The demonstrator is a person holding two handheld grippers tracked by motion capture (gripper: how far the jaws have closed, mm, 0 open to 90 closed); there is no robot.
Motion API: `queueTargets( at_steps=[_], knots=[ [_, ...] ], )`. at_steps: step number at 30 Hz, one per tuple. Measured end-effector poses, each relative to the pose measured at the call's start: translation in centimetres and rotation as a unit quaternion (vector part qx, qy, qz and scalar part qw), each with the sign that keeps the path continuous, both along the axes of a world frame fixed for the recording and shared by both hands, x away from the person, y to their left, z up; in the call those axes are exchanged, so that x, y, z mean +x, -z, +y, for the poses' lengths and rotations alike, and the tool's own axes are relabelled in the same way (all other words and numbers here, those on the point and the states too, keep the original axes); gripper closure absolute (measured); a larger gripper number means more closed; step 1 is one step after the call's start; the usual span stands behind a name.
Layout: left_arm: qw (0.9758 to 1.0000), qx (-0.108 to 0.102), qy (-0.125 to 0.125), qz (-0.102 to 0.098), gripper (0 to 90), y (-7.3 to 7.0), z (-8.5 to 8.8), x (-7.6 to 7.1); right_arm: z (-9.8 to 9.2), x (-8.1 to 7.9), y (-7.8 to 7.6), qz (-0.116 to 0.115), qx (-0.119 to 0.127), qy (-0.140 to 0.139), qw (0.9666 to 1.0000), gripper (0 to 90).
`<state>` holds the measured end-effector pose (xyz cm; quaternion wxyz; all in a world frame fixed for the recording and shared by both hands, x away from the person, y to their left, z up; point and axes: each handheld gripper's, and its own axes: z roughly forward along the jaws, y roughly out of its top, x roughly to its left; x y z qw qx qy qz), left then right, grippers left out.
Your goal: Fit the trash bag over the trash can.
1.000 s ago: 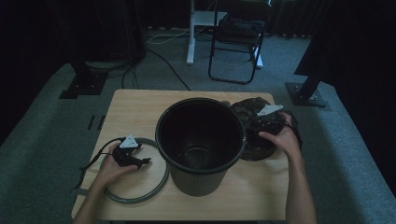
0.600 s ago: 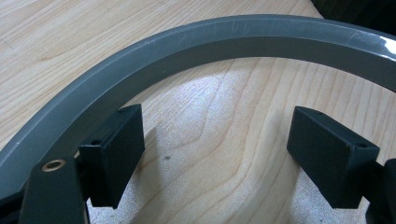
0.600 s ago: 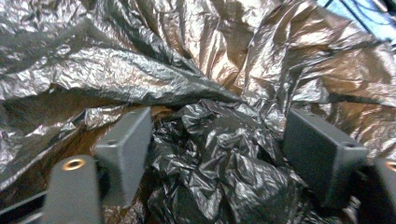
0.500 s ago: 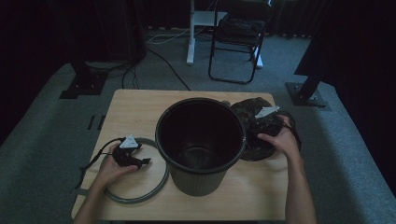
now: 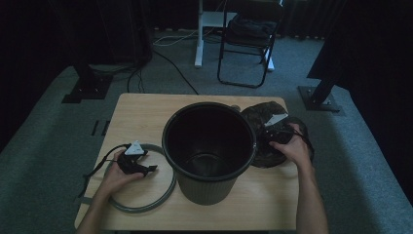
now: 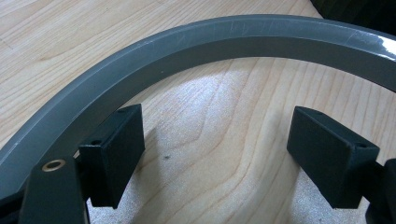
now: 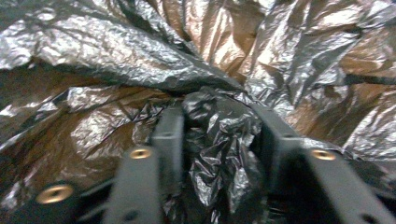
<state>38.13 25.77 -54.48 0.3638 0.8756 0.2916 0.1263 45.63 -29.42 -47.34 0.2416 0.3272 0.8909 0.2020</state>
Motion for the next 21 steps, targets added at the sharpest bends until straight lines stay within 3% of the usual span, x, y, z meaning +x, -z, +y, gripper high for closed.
queueTargets(
  at_steps=[3, 7, 13, 21],
  knots=[
    [1.0000, 0.000, 0.000, 0.000, 19.4, 0.0, 0.0, 0.0, -0.1, -0.1, 0.0, 0.006, 0.013, -0.004, 0.9999, 71.8],
    [1.0000, 0.000, 0.000, 0.000, 19.4, 0.0, 0.0, 0.0, -0.7, -0.5, -0.1, 0.009, 0.050, -0.007, 0.9987, 80.3],
    [1.0000, 0.000, 0.000, 0.000, 19.4, 0.0, 0.0, 0.0, -2.3, -1.4, -1.1, 0.004, 0.120, -0.007, 0.9928, 85.2],
    [1.0000, 0.000, 0.000, 0.000, 19.4, 0.0, 0.0, 0.0, -3.1, -2.3, -2.3, -0.017, 0.144, -0.010, 0.9893, 86.3]
  ],
)
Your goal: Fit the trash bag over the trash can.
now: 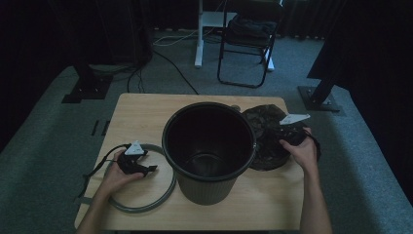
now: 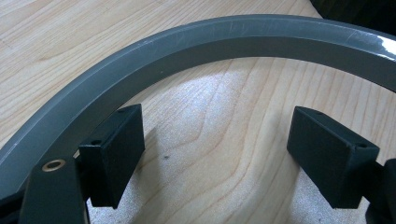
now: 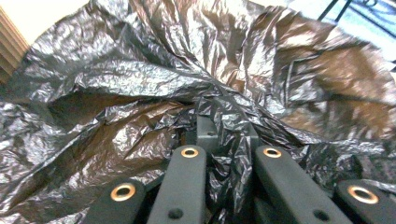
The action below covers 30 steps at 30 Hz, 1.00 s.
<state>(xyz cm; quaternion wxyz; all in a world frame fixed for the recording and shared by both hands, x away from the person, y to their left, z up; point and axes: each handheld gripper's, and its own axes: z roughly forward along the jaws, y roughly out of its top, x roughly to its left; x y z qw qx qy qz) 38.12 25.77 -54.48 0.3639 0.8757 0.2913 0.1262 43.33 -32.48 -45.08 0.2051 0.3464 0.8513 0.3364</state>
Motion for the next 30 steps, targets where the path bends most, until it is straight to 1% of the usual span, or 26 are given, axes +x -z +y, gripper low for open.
queueTargets(
  at_steps=[1, 3, 4, 9, 14, 20, 29, 30],
  knots=[
    [1.0000, 0.000, 0.000, 0.000, 19.4, 0.0, 0.0, 0.0, -0.2, -0.2, -0.3, -0.007, 0.007, 0.000, 0.9999, 86.4],
    [1.0000, 0.000, 0.000, 0.000, 19.4, 0.0, 0.0, 0.0, -0.2, -0.2, -0.5, -0.009, 0.010, 0.000, 0.9999, 86.5],
    [1.0000, 0.000, 0.000, 0.000, 19.4, 0.0, 0.0, 0.0, -0.4, -0.4, -0.7, -0.014, 0.018, 0.000, 0.9997, 86.5],
    [1.0000, 0.000, 0.000, 0.000, 19.4, 0.0, 0.0, 0.0, -0.5, -0.6, -1.0, -0.022, 0.024, -0.001, 0.9995, 86.6],
    [1.0000, 0.000, 0.000, 0.000, 19.4, 0.0, 0.0, 0.0, -0.9, -1.0, -1.8, -0.037, 0.046, -0.001, 0.9982, 86.7],
    [1.0000, 0.000, 0.000, 0.000, 19.3, 0.0, 0.0, 0.0, -1.2, -1.3, -2.6, -0.049, 0.052, -0.001, 0.9974, 86.8],
    [1.0000, 0.000, 0.000, 0.000, 19.3, 0.0, 0.0, 0.0, -1.7, -1.8, -3.4, -0.067, 0.081, -0.001, 0.9945, 86.9],
    [1.0000, 0.000, 0.000, 0.000, 19.3, 0.0, 0.0, 0.0, -1.7, -1.8, -3.4, -0.067, 0.081, -0.001, 0.9945, 86.9]
  ],
)
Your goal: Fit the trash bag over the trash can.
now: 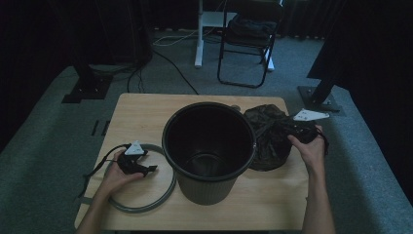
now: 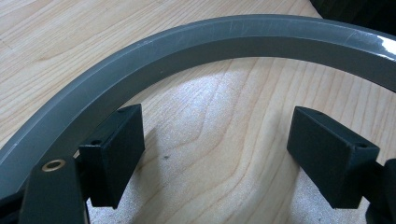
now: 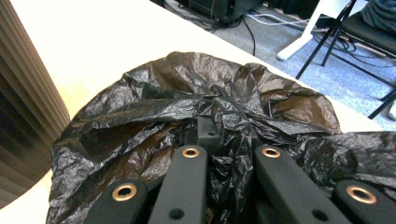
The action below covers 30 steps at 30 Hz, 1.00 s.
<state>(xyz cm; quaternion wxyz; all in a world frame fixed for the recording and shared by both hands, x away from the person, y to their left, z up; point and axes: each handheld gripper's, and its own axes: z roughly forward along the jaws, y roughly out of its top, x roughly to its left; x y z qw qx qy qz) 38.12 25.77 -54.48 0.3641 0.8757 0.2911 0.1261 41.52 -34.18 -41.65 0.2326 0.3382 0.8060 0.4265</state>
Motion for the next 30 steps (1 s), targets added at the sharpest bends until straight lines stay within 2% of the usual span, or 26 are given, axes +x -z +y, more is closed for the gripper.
queueTargets(
  at_steps=[13, 19, 26, 30],
  knots=[
    [1.0000, 0.000, 0.000, 0.000, 19.4, 0.0, 0.0, 0.0, -1.1, -0.8, -1.5, -0.031, 0.055, 0.005, 0.9980, 87.0],
    [1.0000, 0.000, 0.000, 0.000, 19.4, 0.0, 0.0, 0.0, -2.0, -1.2, -2.2, -0.050, 0.098, 0.006, 0.9939, 87.1],
    [1.0000, 0.000, 0.000, 0.000, 19.4, 0.0, 0.0, 0.0, -2.7, -1.7, -3.0, -0.068, 0.126, 0.008, 0.9897, 87.1],
    [1.0000, 0.000, 0.000, 0.000, 19.4, 0.0, 0.0, 0.0, -2.9, -1.9, -3.5, -0.076, 0.132, 0.007, 0.9883, 87.1]
  ],
)
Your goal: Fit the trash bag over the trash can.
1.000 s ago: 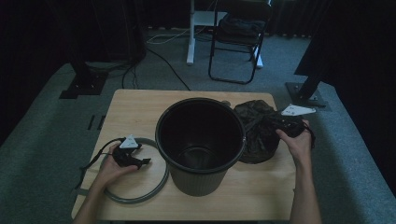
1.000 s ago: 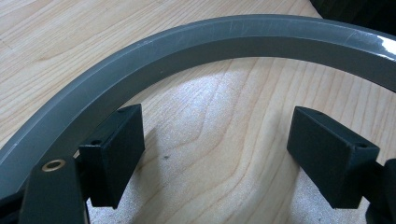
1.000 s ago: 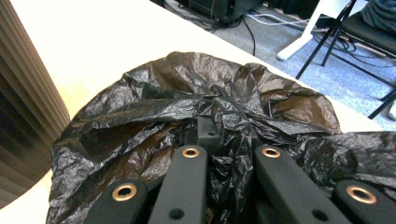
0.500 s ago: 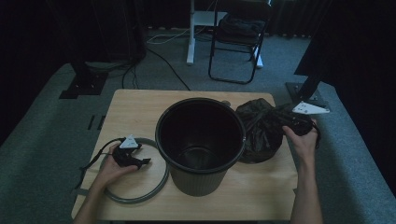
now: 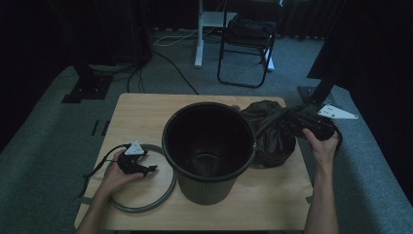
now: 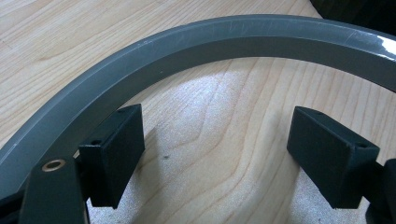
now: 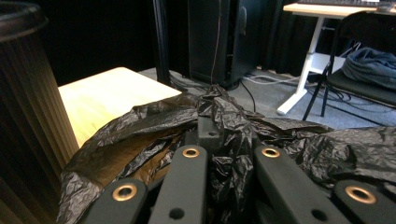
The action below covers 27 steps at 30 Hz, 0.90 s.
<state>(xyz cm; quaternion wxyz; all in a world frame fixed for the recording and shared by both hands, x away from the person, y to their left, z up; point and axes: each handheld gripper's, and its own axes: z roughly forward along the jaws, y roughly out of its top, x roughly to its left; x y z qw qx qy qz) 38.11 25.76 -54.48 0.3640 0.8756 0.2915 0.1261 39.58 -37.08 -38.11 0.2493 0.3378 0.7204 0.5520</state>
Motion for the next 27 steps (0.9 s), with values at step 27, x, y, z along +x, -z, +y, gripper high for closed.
queueTargets(
  at_steps=[27],
  knots=[
    [1.0000, 0.000, 0.000, 0.000, 19.4, 0.0, 0.0, 0.0, -1.1, -1.2, -3.6, -0.056, 0.045, -0.002, 0.9974, 87.1]
  ],
)
